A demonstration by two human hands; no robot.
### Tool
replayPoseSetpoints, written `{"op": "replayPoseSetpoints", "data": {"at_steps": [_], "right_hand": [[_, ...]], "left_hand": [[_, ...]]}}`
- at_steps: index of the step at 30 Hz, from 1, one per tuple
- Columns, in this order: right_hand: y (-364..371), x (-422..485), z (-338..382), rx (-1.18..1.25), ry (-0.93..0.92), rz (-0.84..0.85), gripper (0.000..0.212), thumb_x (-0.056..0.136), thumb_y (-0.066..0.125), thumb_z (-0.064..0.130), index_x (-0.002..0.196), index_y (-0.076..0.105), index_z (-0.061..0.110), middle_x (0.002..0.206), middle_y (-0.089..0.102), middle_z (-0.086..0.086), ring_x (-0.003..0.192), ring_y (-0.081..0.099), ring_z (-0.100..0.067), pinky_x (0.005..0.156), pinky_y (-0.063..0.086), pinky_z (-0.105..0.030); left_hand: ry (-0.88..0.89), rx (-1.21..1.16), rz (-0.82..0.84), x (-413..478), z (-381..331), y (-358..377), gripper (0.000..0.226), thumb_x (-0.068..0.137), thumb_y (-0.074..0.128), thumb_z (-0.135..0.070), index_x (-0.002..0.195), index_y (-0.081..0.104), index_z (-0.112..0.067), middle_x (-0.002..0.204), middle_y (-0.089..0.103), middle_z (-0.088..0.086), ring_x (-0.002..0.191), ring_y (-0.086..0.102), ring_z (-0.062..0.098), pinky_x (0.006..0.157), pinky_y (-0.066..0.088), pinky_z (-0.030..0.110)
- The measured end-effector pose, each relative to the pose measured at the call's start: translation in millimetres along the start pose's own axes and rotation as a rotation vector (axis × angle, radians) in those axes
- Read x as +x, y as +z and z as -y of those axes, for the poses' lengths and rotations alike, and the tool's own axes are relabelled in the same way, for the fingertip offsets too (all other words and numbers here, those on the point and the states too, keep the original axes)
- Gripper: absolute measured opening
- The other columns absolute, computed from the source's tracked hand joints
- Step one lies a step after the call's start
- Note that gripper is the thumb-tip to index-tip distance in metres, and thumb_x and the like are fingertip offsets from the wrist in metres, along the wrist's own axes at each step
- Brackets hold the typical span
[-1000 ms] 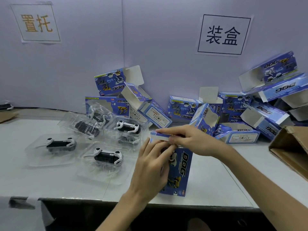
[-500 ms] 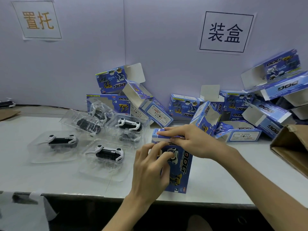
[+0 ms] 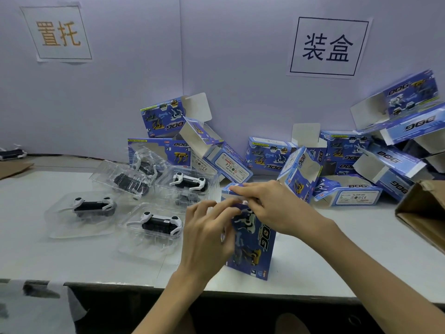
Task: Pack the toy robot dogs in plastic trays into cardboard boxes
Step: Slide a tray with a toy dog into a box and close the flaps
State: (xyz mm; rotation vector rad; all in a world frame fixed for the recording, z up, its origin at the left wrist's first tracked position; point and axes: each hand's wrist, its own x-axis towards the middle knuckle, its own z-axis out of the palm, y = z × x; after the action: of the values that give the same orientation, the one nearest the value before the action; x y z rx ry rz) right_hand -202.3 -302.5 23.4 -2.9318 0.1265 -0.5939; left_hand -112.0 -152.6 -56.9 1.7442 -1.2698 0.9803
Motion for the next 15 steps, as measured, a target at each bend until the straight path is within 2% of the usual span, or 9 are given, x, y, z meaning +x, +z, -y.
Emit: {"op": "replayPoseSetpoints", "data": {"at_steps": [2,4,6,9,11,13,15], "right_hand": [[-1,4,-6,-0.031,0.032,0.007,0.045,0.103,0.042,0.022,0.144,0.048,0.039,0.130,0.065,-0.003,0.061,0.048,0.007,0.055,0.034,-0.010],[-8,7,-14,-0.050,0.075,0.001,0.045,0.103,0.041,0.022,0.145,0.047,0.039,0.115,0.070,-0.006,0.061,0.053,-0.006,0.052,0.037,-0.014],[-13,6,-20,-0.015,0.092,0.012,0.045,0.104,0.041,0.021,0.144,0.048,0.041,0.105,0.071,-0.005,0.057,0.054,-0.009,0.048,0.038,-0.017],[-10,4,-13,0.005,0.028,0.036,0.045,0.101,0.045,0.019,0.140,0.053,0.040,0.121,0.070,0.003,0.059,0.053,0.004,0.051,0.037,-0.013],[-6,5,-2,-0.025,0.005,0.040,0.045,0.100,0.045,0.020,0.138,0.055,0.041,0.134,0.064,0.007,0.063,0.052,0.006,0.062,0.040,-0.016],[-6,3,4,-0.080,0.025,0.038,0.046,0.100,0.042,0.024,0.139,0.053,0.045,0.140,0.059,0.009,0.090,0.061,-0.001,0.080,0.050,-0.032],[-6,-3,6,-0.111,0.058,0.070,0.048,0.101,0.037,0.026,0.143,0.046,0.048,0.148,0.051,0.013,0.123,0.054,-0.017,0.096,0.047,-0.040]], "left_hand": [[-0.054,0.019,-0.035,7,7,-4,0.020,0.081,0.056,-0.016,0.095,0.069,-0.024,0.108,0.065,-0.014,0.094,0.055,0.015,0.081,0.029,0.027],[-0.088,0.049,-0.032,7,15,-8,0.022,0.081,0.056,-0.017,0.096,0.069,-0.025,0.097,0.062,-0.011,0.089,0.054,0.013,0.079,0.027,0.026],[-0.098,0.058,0.041,1,24,-9,0.027,0.082,0.061,-0.017,0.106,0.069,-0.026,0.098,0.061,-0.010,0.087,0.057,0.012,0.078,0.033,0.028],[-0.268,-0.120,0.158,-2,28,-7,0.039,0.089,0.070,-0.027,0.126,0.060,-0.025,0.113,0.058,-0.011,0.093,0.061,0.009,0.078,0.050,0.032],[-0.442,-0.290,0.175,2,19,0,0.058,0.083,0.073,-0.045,0.133,0.049,-0.029,0.117,0.056,-0.018,0.093,0.061,-0.001,0.075,0.050,0.022],[-0.544,-0.455,0.191,5,2,9,0.069,0.073,0.077,-0.055,0.130,0.041,-0.041,0.110,0.060,-0.025,0.090,0.062,-0.009,0.071,0.045,0.009],[-0.553,-0.502,0.167,2,-14,19,0.074,0.067,0.078,-0.058,0.129,0.038,-0.047,0.100,0.065,-0.028,0.082,0.063,-0.015,0.065,0.043,0.005]]}}
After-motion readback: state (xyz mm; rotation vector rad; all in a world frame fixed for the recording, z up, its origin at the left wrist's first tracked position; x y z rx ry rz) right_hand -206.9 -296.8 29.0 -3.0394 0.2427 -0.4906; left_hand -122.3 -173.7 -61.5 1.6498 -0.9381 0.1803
